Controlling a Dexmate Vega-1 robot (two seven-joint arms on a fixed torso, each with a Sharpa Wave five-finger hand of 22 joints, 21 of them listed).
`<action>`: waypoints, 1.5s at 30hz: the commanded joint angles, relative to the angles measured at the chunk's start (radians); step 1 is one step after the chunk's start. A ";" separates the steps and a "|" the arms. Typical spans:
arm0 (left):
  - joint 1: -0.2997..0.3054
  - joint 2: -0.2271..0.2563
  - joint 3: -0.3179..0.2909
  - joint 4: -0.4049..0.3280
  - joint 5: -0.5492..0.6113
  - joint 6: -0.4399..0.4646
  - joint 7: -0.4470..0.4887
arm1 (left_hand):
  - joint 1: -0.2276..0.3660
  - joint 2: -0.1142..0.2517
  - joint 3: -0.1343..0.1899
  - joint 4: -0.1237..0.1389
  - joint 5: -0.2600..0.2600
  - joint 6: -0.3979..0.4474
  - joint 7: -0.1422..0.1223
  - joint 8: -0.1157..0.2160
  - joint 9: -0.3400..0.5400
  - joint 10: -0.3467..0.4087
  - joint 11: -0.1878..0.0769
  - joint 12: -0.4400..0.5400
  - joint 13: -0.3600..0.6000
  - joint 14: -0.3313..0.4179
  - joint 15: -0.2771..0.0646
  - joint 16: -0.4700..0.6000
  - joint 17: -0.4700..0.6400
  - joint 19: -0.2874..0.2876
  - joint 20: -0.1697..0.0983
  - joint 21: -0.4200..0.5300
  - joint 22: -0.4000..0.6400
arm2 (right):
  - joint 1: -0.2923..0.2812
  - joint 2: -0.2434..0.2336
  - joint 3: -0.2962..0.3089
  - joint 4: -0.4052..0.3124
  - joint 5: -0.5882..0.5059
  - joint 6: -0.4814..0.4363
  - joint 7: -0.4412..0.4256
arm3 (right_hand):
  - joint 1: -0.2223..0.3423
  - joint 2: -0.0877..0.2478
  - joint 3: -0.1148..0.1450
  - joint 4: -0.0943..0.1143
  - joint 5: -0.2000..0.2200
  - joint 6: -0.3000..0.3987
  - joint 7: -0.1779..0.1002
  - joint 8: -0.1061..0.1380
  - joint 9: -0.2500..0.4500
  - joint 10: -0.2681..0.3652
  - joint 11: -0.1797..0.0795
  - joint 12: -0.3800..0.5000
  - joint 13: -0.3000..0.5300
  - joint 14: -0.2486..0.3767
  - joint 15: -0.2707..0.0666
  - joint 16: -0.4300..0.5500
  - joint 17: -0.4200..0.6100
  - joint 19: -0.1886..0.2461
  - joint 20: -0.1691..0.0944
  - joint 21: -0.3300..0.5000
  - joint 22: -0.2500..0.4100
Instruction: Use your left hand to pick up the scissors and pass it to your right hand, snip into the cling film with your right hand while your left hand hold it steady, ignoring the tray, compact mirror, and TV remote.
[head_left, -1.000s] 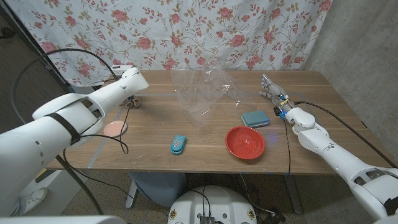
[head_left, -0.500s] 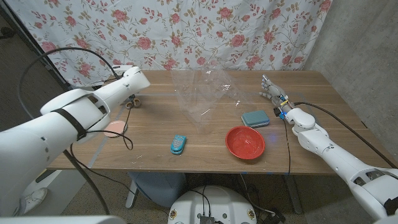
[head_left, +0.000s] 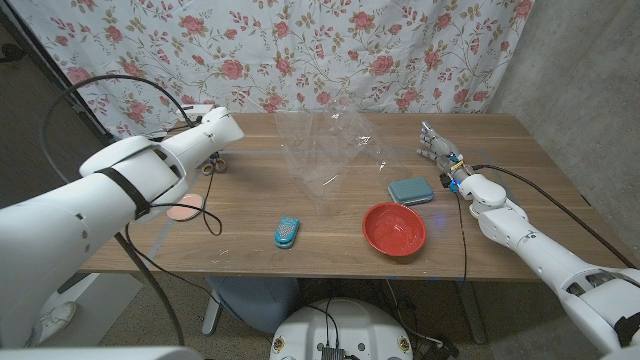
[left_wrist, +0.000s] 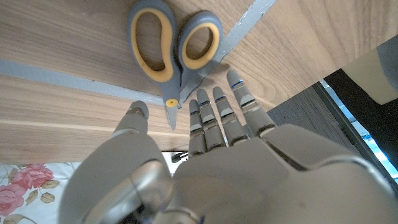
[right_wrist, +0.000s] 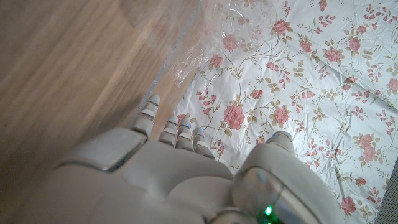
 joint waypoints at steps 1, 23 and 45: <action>-0.009 -0.028 -0.006 0.054 0.000 -0.017 0.026 | 0.007 0.012 0.015 0.000 0.009 0.014 0.017 0.004 -0.002 0.013 0.012 0.004 -0.001 0.009 0.007 0.007 0.003 0.000 0.000 -0.001 0.006 | 0.013 0.002 -0.002 0.020 0.001 0.006 0.013 | 0.009 0.005 0.003 -0.007 -0.001 -0.006 -0.001 0.002 0.003 -0.006 0.000 0.004 0.002 -0.005 0.005 0.006 0.001 -0.004 0.005 0.006 0.001; -0.048 -0.107 -0.022 0.230 -0.025 -0.124 0.072 | 0.021 0.008 0.024 -0.007 0.011 -0.048 0.019 -0.035 -0.017 0.035 0.006 0.006 -0.004 0.029 0.000 0.021 0.013 -0.004 0.002 0.004 0.005 | 0.031 0.008 -0.006 0.049 0.004 0.004 0.028 | 0.008 0.005 0.003 -0.007 -0.002 -0.004 -0.001 0.004 0.003 -0.007 0.000 0.004 0.002 -0.006 0.005 0.006 0.001 -0.004 0.005 0.006 0.001; -0.049 -0.118 -0.037 0.281 -0.077 -0.236 0.110 | 0.031 0.006 0.028 -0.003 0.012 -0.253 0.057 -0.086 -0.042 0.003 0.016 -0.016 -0.004 0.000 0.005 0.015 0.021 -0.023 0.007 0.004 0.003 | 0.047 0.015 -0.012 0.067 0.002 -0.004 0.032 | 0.008 0.007 0.006 -0.007 -0.002 -0.013 0.001 0.001 0.003 -0.007 0.000 0.004 0.001 -0.005 0.005 0.007 0.002 -0.005 0.005 0.005 0.001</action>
